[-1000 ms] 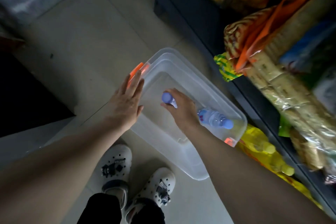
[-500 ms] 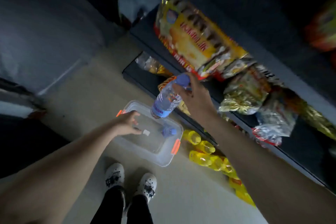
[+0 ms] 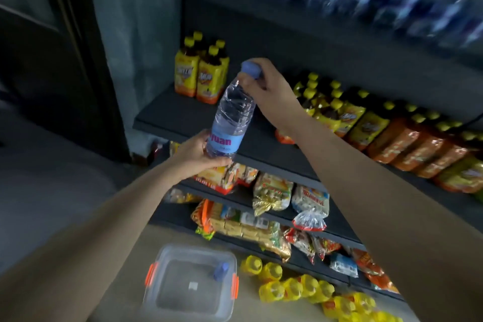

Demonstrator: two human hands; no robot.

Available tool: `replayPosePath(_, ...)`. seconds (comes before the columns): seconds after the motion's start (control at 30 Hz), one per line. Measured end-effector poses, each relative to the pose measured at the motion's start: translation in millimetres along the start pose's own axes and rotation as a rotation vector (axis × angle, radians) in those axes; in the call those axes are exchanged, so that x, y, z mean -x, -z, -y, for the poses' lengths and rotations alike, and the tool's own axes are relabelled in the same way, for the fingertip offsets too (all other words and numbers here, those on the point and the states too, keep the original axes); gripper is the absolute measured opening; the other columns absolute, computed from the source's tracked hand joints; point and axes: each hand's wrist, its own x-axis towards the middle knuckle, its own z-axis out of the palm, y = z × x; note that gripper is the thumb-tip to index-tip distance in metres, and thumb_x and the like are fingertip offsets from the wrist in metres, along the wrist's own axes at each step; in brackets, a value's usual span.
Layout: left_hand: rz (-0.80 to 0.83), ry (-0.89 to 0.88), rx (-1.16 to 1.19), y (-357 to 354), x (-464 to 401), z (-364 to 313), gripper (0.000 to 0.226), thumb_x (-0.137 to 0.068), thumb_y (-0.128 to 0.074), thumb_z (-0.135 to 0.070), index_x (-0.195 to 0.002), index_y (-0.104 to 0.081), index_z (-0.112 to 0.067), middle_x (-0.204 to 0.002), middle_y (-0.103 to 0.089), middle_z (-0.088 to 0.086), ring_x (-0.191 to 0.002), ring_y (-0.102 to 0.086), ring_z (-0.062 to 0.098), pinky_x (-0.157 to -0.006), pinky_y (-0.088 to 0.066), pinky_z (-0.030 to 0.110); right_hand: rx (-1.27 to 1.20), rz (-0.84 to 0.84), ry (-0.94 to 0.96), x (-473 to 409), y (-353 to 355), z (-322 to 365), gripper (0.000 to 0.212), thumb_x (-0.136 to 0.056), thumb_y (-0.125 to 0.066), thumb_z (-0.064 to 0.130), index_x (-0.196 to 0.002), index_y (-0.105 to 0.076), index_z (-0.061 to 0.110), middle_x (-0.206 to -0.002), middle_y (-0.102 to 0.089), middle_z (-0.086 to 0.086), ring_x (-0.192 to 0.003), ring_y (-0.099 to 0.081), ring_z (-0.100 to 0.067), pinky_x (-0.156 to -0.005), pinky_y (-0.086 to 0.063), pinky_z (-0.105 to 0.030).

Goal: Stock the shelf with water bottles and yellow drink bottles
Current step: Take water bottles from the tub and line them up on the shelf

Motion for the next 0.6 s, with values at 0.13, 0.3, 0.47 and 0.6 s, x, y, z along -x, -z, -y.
replayPosePath(0.13,-0.116,-0.068,-0.066,11,-3,-62,0.070,-0.064,-0.085,-0.055,-0.123,-0.055,-0.032,-0.102,-0.070,-0.017,-0.093,-0.065,0.000,-0.086,-0.052,0.029,0.053,-0.151,-0.018,1,39,42,0.046,-0.099,-0.053,0.043,-0.137,-0.044,0.018,-0.120,-0.062,0.002,-0.107,-0.059,-0.014,-0.082,-0.047,-0.024)
replayPosePath(0.3,-0.164,-0.169,-0.089,10,-11,-129,0.071,-0.061,-0.086,-0.059,-0.117,-0.053,-0.029,-0.092,-0.073,-0.008,-0.067,-0.069,0.001,-0.062,-0.051,0.021,0.089,-0.184,-0.056,8,73,63,0.073,-0.084,-0.070,0.053,-0.139,-0.032,0.025,-0.118,-0.062,0.004,-0.103,-0.064,-0.015,-0.080,-0.056,-0.032)
replayPosePath(0.47,-0.169,-0.215,-0.133,5,-19,-182,0.074,-0.062,-0.083,-0.063,-0.117,-0.048,-0.029,-0.083,-0.071,-0.007,-0.059,-0.068,0.004,-0.059,-0.054,0.024,0.076,-0.288,-0.087,1,117,79,0.094,-0.076,-0.078,0.052,-0.148,-0.026,0.023,-0.125,-0.058,0.006,-0.108,-0.059,-0.015,-0.081,-0.050,-0.027)
replayPosePath(0.6,-0.110,-0.284,-0.182,4,-35,-228,0.065,-0.069,-0.080,-0.062,-0.116,-0.049,-0.029,-0.076,-0.073,-0.004,-0.059,-0.070,0.008,-0.056,-0.057,0.023,0.069,-0.423,-0.148,-15,154,86,0.094,-0.071,-0.082,0.054,-0.142,-0.034,0.015,-0.113,-0.050,0.008,-0.101,-0.055,-0.012,-0.065,-0.040,-0.020)
